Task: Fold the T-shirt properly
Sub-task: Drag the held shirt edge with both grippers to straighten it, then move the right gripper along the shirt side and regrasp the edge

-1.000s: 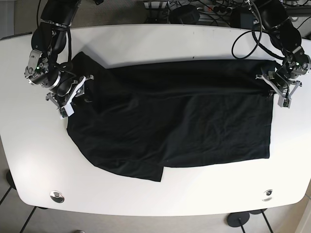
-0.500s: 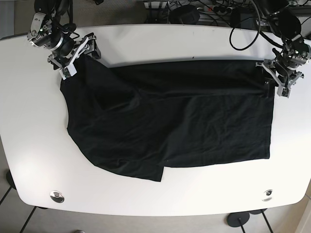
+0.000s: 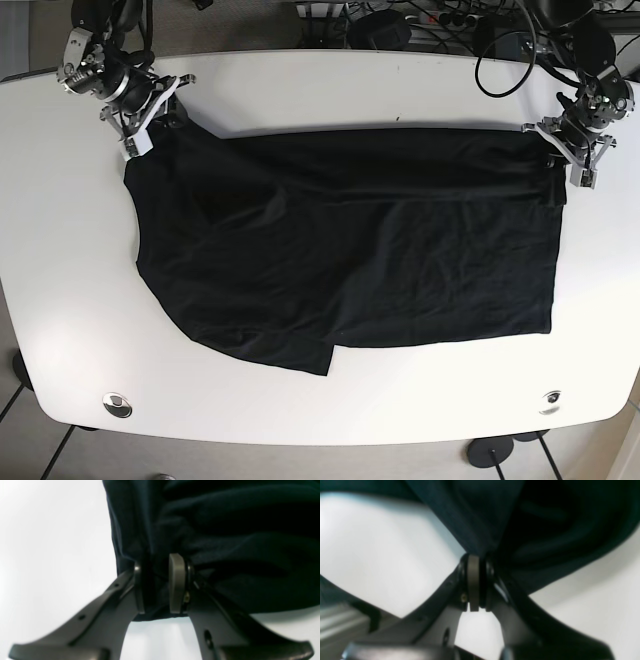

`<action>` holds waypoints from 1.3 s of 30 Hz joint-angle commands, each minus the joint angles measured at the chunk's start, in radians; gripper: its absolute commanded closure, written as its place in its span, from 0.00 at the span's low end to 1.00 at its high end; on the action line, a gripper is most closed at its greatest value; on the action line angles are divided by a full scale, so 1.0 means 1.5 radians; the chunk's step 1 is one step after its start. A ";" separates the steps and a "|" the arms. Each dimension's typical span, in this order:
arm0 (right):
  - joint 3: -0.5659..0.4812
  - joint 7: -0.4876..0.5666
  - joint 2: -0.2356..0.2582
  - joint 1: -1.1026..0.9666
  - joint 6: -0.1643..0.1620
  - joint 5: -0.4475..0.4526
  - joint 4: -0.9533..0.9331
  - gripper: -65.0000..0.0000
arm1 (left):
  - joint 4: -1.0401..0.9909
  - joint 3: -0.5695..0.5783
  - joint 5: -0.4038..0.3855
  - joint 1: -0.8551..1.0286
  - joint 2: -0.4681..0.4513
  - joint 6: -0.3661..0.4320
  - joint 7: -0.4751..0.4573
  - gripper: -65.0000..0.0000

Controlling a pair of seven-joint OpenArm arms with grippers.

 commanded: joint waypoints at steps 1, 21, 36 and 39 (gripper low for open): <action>0.031 -0.008 0.035 0.017 0.002 0.023 0.021 0.97 | 0.000 -0.004 0.014 0.011 -0.009 -0.001 0.027 0.82; 0.030 -0.044 0.129 0.171 0.002 0.016 -0.011 0.11 | 0.128 -0.006 0.008 0.014 -0.007 -0.001 0.068 0.82; -0.127 -0.030 0.045 0.261 -0.011 0.012 -0.055 0.11 | 0.163 -0.076 -0.126 -0.005 -0.010 -0.001 0.173 0.81; -0.220 0.007 0.045 0.314 -0.064 -0.026 -0.099 0.11 | 0.163 -0.078 -0.126 -0.004 -0.009 -0.001 0.173 0.82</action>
